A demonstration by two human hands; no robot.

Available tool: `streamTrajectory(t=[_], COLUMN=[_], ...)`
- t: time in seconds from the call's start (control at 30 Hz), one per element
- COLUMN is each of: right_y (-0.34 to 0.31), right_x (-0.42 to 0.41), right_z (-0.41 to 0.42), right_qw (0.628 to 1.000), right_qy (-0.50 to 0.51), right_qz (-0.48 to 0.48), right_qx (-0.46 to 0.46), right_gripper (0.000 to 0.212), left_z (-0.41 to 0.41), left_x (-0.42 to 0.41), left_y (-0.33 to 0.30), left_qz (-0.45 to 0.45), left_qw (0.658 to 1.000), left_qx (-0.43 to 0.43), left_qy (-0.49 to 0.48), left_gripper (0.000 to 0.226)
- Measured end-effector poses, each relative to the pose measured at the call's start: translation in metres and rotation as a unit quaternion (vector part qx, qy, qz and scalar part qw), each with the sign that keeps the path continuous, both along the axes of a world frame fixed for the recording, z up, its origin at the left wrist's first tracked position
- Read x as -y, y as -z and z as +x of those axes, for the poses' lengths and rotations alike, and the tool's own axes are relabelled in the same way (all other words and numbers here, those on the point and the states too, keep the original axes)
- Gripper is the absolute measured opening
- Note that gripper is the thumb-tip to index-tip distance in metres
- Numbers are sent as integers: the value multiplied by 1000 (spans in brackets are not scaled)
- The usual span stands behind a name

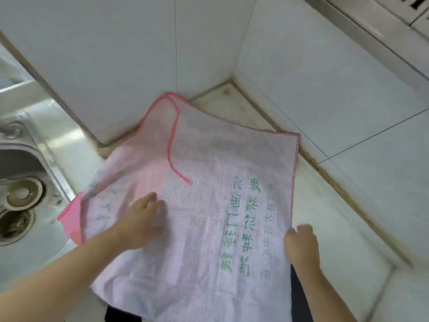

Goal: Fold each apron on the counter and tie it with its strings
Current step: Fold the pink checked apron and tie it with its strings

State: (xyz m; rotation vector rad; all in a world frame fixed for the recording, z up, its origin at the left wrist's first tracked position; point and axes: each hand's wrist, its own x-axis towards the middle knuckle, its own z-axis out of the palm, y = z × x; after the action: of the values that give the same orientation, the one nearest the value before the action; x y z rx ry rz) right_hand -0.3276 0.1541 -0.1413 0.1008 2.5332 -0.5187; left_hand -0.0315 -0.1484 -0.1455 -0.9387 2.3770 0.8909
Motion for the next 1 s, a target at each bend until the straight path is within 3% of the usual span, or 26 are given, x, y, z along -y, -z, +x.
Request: streamTrajectory(t=[0.13, 0.33, 0.4, 0.5, 0.57, 0.63, 0.67, 0.73, 0.8, 0.87, 0.9, 1.0], right_y=[7, 0, 1, -10, -15, -21, -27, -28, -21, -3, 2, 14], right_x=[-14, 4, 2, -2, -5, -7, -7, -10, -18, -26, -29, -40], right_z=[-1, -5, -13, -14, 9, 51, 78, 128, 176, 204, 211, 205], right_qw=[995, 997, 996, 981, 962, 917, 901, 876, 833, 789, 784, 802], right_qy=[65, -55, -61, -24, -123, -273, -342, -467, -549, -599, -602, -592], right_qz=[-18, -51, -8, -16, 22, 32, 12, -1, 60, 130, 148, 75], right_qx=[75, 28, -70, -191, -244, -289, -265, -116, 27, 44, 34, -23], right_gripper=[46, 8, 13, 22, 48, 56, 53, 49, 73, 93, 91, 60], left_z=[11, -2, -5, -4, 1, 12, 19, 33, 51, 63, 67, 71], left_x=[-21, -22, -22, -31, -49, -75, -89, -117, -145, -164, -170, -186], left_y=[14, 12, 14, 12, 7, 4, 4, 7, 12, 19, 22, 17], left_qz=[-56, -84, -84, -130, -178, -153, -117, -63, -29, 7, 6, -42], left_qw=[995, 994, 996, 988, 971, 967, 972, 977, 976, 979, 981, 984], left_qx=[83, 71, 27, -77, -143, -182, -176, -161, -148, -119, -103, -69], left_qy=[11, 9, 12, 36, 69, 92, 105, 127, 157, 168, 166, 161], left_gripper=[103, 105, 105, 97, 88, 74, 67, 46, 40, 61, 73, 99])
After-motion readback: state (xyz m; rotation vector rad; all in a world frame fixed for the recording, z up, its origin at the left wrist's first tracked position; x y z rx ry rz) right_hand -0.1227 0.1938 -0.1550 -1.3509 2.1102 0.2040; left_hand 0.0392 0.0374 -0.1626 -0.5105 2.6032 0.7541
